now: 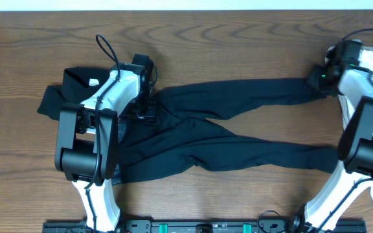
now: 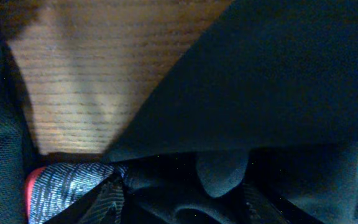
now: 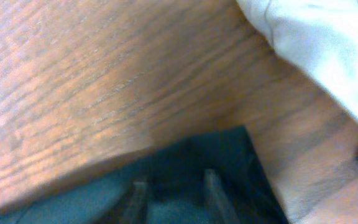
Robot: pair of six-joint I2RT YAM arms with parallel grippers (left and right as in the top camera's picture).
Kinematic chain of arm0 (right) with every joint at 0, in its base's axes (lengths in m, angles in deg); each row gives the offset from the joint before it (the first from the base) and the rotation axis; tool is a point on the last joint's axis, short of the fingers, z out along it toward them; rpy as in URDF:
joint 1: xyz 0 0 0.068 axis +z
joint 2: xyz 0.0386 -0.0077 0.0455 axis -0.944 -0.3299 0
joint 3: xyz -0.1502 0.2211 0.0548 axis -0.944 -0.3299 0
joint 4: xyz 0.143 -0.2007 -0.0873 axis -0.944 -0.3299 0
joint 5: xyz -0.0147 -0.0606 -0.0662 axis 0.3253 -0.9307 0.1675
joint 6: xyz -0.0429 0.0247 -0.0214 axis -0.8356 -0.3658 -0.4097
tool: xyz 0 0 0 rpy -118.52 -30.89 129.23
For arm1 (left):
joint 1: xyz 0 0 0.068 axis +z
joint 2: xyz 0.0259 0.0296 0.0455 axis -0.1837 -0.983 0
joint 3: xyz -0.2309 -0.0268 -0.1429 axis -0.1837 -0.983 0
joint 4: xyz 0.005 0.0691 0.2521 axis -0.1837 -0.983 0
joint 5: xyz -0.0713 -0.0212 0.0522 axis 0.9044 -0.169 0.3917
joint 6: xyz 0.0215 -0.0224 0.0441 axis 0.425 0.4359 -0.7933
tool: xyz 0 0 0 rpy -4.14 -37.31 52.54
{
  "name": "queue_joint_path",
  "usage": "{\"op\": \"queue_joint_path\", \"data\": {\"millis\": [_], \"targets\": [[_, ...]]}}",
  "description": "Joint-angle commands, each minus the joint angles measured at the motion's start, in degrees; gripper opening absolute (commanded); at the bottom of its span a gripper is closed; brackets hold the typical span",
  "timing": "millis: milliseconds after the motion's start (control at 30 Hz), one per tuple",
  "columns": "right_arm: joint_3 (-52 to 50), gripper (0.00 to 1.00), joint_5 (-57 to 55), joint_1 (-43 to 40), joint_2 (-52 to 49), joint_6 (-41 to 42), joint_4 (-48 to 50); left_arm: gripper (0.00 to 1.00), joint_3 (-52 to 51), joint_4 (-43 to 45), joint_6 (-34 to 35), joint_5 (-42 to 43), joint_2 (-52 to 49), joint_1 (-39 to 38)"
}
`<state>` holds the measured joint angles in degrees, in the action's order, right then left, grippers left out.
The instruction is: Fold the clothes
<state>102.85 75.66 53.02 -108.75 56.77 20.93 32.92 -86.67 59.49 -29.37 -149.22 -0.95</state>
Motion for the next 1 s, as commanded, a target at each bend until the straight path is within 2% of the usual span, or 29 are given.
{"op": "queue_joint_path", "data": {"millis": [0, 100, 167, 300, 400, 600, 967], "targets": [[1.9, 0.42, 14.2, -3.4, 2.2, -2.6, -0.6, 0.61, -1.0, 0.7, 0.2, -1.7, 0.3, 0.1], [1.9, 0.48, 22.0, -5.2, 5.2, -2.6, -4.3, 0.61, -1.0, 1.4, 0.2, -1.7, 0.3, 0.1], [1.9, 0.51, 23.1, -5.4, 6.6, -2.6, -8.7, 0.61, -1.0, 1.6, 0.2, -1.7, 0.3, 0.1], [1.8, 0.51, 20.4, -4.3, 7.1, -2.6, -16.6, 0.61, -1.0, 1.8, 0.2, -1.7, 0.3, 0.1], [0.7, 0.51, 13.9, -3.0, 7.1, 1.0, -18.1, 0.61, -1.0, 1.9, 0.2, -1.7, 0.3, 0.1], [-2.7, 0.51, 9.2, -0.7, 7.1, 5.7, -15.8, 0.61, -1.0, 1.8, 0.3, -1.7, 0.3, 0.1], [-5.9, 0.50, 7.5, -0.1, 5.9, 13.9, -6.8, 0.61, -1.0, 1.6, 0.3, -1.7, 0.3, 0.1]]}}
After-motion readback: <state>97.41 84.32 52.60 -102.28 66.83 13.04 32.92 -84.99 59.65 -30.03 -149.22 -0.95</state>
